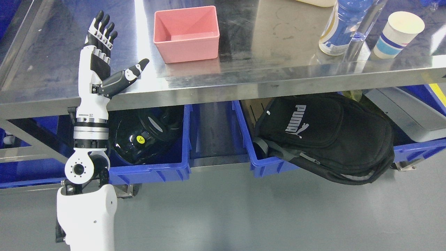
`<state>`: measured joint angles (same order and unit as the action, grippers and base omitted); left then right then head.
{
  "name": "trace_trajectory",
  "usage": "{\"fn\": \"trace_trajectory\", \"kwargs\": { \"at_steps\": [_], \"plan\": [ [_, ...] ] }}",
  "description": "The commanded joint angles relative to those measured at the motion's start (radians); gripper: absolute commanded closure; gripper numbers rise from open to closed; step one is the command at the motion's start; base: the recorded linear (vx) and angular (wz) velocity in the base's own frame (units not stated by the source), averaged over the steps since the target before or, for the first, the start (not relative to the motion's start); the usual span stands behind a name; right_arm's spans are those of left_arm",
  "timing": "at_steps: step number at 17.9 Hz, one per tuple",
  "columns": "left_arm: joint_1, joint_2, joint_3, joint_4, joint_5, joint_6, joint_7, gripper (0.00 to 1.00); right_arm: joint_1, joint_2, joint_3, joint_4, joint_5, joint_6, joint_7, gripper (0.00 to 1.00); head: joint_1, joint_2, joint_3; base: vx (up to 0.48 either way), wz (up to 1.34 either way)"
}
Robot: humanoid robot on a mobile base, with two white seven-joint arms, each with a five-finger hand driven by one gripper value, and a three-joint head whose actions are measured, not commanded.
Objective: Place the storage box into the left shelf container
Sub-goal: 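Reach the left hand forward toward the pink box on the table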
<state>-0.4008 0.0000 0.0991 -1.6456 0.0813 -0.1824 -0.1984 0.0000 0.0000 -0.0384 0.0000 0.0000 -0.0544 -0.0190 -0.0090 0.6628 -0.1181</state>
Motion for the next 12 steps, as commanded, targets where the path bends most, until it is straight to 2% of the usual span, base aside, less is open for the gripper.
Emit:
{"fn": "trace_trajectory", "kwargs": {
  "at_steps": [1, 5, 7, 9, 12],
  "plan": [
    [-0.003, 0.017, -0.013, 0.0, 0.0, 0.0, -0.001, 0.0, -0.018, -0.017, 0.0, -0.017, 0.0, -0.001, 0.001, 0.01, 0.0, 0.0, 0.0, 0.029, -0.09],
    [-0.052, 0.017, 0.019, 0.0, 0.0, -0.038, -0.007, 0.0, -0.018, -0.017, 0.0, -0.017, 0.0, -0.001, 0.001, 0.01, 0.0, 0.0, 0.0, 0.021, -0.08],
    [-0.107, 0.017, 0.031, 0.001, 0.0, -0.037, -0.057, 0.0, -0.018, -0.017, 0.0, -0.017, 0.0, -0.001, 0.001, 0.01, 0.0, 0.0, 0.0, 0.016, -0.07],
    [-0.171, 0.133, 0.025, 0.004, -0.002, -0.017, -0.2, 0.0, -0.018, -0.017, 0.0, -0.017, 0.0, -0.001, 0.001, 0.01, 0.0, 0.0, 0.0, 0.008, -0.04],
    [-0.257, 0.337, 0.024, 0.006, -0.006, 0.095, -0.427, 0.0, -0.018, -0.017, 0.0, -0.017, 0.0, -0.001, 0.001, 0.01, 0.0, 0.0, 0.0, 0.005, -0.04]
  ]
}}
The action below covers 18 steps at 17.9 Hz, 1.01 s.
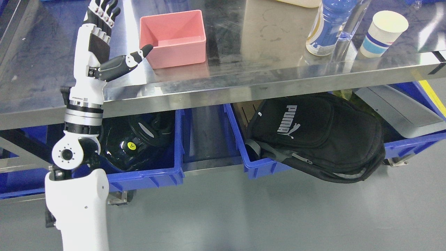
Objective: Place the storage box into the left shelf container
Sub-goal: 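Reach the left hand forward toward the pink box on the table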
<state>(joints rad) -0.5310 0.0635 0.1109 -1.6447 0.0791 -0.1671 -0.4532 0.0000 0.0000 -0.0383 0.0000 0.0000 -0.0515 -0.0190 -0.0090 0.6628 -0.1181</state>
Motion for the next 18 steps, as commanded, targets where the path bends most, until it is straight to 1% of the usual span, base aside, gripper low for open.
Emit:
{"fn": "trace_trajectory", "kwargs": {
  "at_steps": [1, 2, 4, 5, 7, 11, 14, 18],
  "plan": [
    [-0.145, 0.324, 0.006, 0.012, -0.01, 0.11, -0.217, 0.0, -0.018, -0.017, 0.0, -0.017, 0.0, -0.004, 0.001, 0.01, 0.0, 0.0, 0.0, 0.005, -0.04],
    [-0.168, 0.364, -0.005, 0.023, -0.039, 0.136, -0.241, 0.0, -0.018, -0.017, 0.0, -0.017, 0.0, -0.004, 0.001, 0.01, 0.0, 0.0, 0.0, 0.005, -0.06],
    [-0.213, 0.409, -0.048, 0.049, -0.135, 0.152, -0.263, 0.0, -0.018, -0.017, 0.0, -0.017, 0.0, -0.004, 0.001, 0.01, 0.0, 0.0, 0.0, 0.008, -0.07],
    [-0.242, 0.423, -0.088, 0.074, -0.169, 0.153, -0.289, 0.0, -0.018, -0.017, 0.0, -0.017, 0.0, -0.004, 0.001, 0.01, 0.0, 0.0, 0.0, 0.01, -0.08],
    [-0.282, 0.444, -0.193, 0.109, -0.183, 0.167, -0.355, 0.01, -0.018, -0.017, 0.0, -0.017, 0.0, -0.004, 0.001, 0.01, 0.0, 0.0, 0.0, 0.002, -0.06],
    [-0.384, 0.437, -0.319, 0.138, -0.22, 0.218, -0.378, 0.01, -0.018, -0.017, 0.0, -0.017, 0.0, -0.004, 0.001, 0.01, 0.0, 0.0, 0.0, 0.002, 0.02],
    [-0.449, 0.435, -0.451, 0.183, -0.222, 0.23, -0.39, 0.0, -0.018, -0.017, 0.0, -0.017, 0.0, -0.004, 0.001, 0.01, 0.0, 0.0, 0.0, 0.003, -0.04],
    [-0.446, 0.437, -0.499, 0.21, -0.226, 0.233, -0.415, 0.0, -0.018, -0.017, 0.0, -0.017, 0.0, -0.004, 0.001, 0.01, 0.0, 0.0, 0.0, 0.011, -0.05]
  ]
}}
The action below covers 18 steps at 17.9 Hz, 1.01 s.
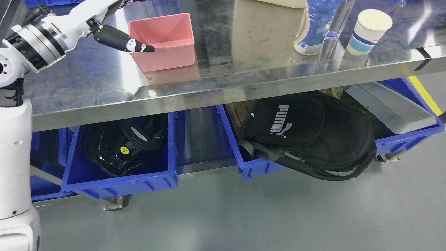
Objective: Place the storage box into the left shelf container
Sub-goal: 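Hook the left hand fingers over the pink box's near rim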
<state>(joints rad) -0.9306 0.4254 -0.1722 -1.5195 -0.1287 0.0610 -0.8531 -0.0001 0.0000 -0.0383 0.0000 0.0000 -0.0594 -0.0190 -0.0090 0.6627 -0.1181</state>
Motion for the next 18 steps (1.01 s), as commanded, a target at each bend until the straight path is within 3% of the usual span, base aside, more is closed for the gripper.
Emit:
{"fn": "trace_trajectory", "kwargs": {
  "at_steps": [1, 5, 12, 18],
  "plan": [
    [-0.044, 0.073, -0.227, 0.106, -0.029, 0.008, -0.018, 0.0, -0.018, -0.017, 0.0, -0.017, 0.0, 0.004, 0.001, 0.01, 0.0, 0.0, 0.0, 0.02, -0.05],
    [-0.057, 0.069, -0.236, 0.18, -0.054, 0.01, -0.029, 0.0, -0.018, -0.017, 0.0, -0.017, 0.0, 0.004, 0.001, 0.01, 0.0, 0.0, 0.0, 0.019, -0.12],
    [-0.053, 0.108, -0.211, 0.179, -0.068, 0.008, -0.081, 0.0, -0.018, -0.017, 0.0, -0.017, 0.0, 0.004, 0.001, 0.01, 0.0, 0.0, 0.0, 0.017, -0.11],
    [-0.05, 0.072, -0.22, 0.185, -0.104, 0.071, -0.172, 0.02, -0.018, -0.017, 0.0, -0.017, 0.0, 0.004, 0.001, 0.01, 0.0, 0.0, 0.0, 0.01, -0.01]
  ]
}}
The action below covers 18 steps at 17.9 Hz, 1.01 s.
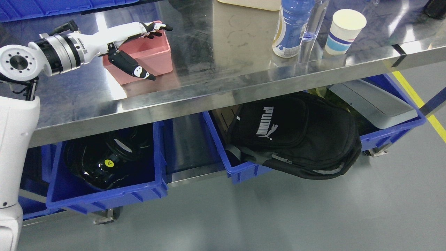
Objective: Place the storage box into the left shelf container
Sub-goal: 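Hook the left hand fingers over the pink box's near rim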
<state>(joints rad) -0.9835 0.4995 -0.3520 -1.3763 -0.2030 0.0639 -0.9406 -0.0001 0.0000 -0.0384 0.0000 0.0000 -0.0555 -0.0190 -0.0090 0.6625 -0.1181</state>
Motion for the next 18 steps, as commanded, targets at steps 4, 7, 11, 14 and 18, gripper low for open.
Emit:
{"fn": "trace_trajectory", "kwargs": {
  "at_steps": [4, 7, 11, 14, 18],
  "plan": [
    [0.003, 0.005, -0.028, 0.042, -0.027, 0.082, -0.093, 0.02, -0.018, -0.017, 0.0, -0.017, 0.0, 0.0, 0.001, 0.01, 0.0, 0.0, 0.0, 0.003, -0.08],
    [-0.001, -0.001, 0.103, 0.03, -0.024, 0.082, -0.093, 0.02, -0.018, -0.017, 0.0, -0.017, 0.0, 0.0, 0.001, 0.01, 0.0, 0.0, 0.0, 0.003, -0.01],
    [-0.023, 0.005, 0.15, -0.009, -0.024, 0.083, -0.095, 0.02, -0.018, -0.017, 0.0, -0.017, 0.0, 0.0, 0.001, 0.01, 0.0, 0.0, 0.0, 0.002, -0.04],
    [0.002, 0.001, 0.148, -0.03, -0.022, 0.083, -0.115, 0.02, -0.018, -0.017, 0.0, -0.017, 0.0, 0.0, 0.001, 0.01, 0.0, 0.0, 0.0, 0.017, -0.06],
    [0.028, -0.003, 0.148, -0.061, -0.022, 0.085, -0.116, 0.02, -0.018, -0.017, 0.0, -0.017, 0.0, 0.0, 0.001, 0.01, 0.0, 0.0, 0.0, 0.021, -0.05]
  ]
}}
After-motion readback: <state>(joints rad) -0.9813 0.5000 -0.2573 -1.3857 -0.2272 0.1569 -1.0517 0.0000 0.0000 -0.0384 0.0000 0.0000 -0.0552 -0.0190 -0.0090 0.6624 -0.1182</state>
